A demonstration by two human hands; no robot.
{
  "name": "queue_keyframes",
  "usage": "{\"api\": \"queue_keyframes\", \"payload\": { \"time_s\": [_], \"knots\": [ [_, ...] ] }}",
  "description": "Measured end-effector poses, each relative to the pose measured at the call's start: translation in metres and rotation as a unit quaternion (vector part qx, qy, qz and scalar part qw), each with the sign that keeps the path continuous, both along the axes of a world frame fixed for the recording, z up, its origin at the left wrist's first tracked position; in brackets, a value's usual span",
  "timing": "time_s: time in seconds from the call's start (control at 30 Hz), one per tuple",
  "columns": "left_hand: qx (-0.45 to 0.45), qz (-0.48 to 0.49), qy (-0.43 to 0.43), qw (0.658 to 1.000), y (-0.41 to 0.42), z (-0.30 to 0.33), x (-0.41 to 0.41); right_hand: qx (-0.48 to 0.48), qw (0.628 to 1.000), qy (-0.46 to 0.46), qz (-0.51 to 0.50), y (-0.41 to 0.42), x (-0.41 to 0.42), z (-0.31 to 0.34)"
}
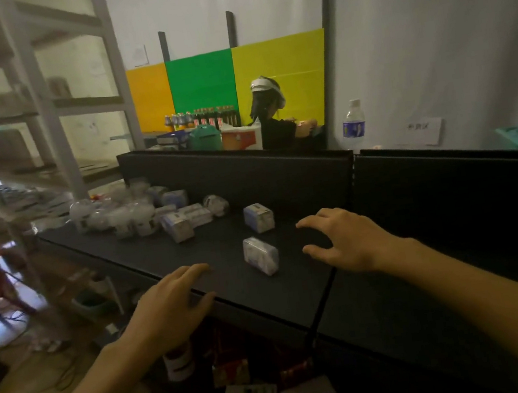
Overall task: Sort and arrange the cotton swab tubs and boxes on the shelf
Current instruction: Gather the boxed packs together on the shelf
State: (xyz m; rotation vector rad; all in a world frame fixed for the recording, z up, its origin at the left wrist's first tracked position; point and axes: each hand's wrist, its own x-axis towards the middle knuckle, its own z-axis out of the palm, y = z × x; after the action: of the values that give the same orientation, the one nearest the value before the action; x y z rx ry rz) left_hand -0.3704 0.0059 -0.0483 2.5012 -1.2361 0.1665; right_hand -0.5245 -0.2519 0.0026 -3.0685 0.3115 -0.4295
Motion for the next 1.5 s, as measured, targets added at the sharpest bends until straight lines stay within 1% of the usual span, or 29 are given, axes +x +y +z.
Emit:
{"api": "queue_keyframes", "payload": {
  "time_s": [0.2,0.37,0.67,0.8,0.9,1.07,1.17,1.33,1.5],
  "knots": [
    [0.009,0.013,-0.005,1.0,0.011,-0.001,0.06,0.022,0.999,0.012,-0.021,-0.014,0.06,-0.004],
    [0.014,0.016,-0.008,1.0,0.006,0.0,0.126,0.041,0.998,0.01,-0.047,-0.032,0.114,-0.012],
    [0.014,0.008,-0.035,0.999,-0.033,0.009,0.247,0.079,0.987,0.072,-0.124,-0.076,0.215,-0.018],
    [0.002,-0.035,-0.039,0.999,-0.048,0.002,0.288,0.104,0.979,0.084,-0.155,-0.083,0.238,-0.028],
    [0.013,-0.061,-0.03,0.998,-0.057,-0.003,0.313,0.123,0.971,0.09,-0.185,-0.083,0.249,-0.037],
    [0.04,-0.097,0.016,0.994,-0.071,-0.012,0.349,0.14,0.95,0.113,-0.254,-0.081,0.266,-0.046],
    [0.061,-0.132,0.042,0.988,-0.076,-0.017,0.369,0.154,0.94,0.104,-0.285,-0.074,0.274,-0.049],
    [0.087,-0.208,0.061,0.972,-0.081,-0.02,0.391,0.156,0.93,0.091,-0.321,-0.039,0.284,-0.039],
    [0.066,-0.259,0.057,0.962,-0.082,-0.024,0.405,0.142,0.938,0.067,-0.308,0.02,0.293,-0.024]
  ]
}}
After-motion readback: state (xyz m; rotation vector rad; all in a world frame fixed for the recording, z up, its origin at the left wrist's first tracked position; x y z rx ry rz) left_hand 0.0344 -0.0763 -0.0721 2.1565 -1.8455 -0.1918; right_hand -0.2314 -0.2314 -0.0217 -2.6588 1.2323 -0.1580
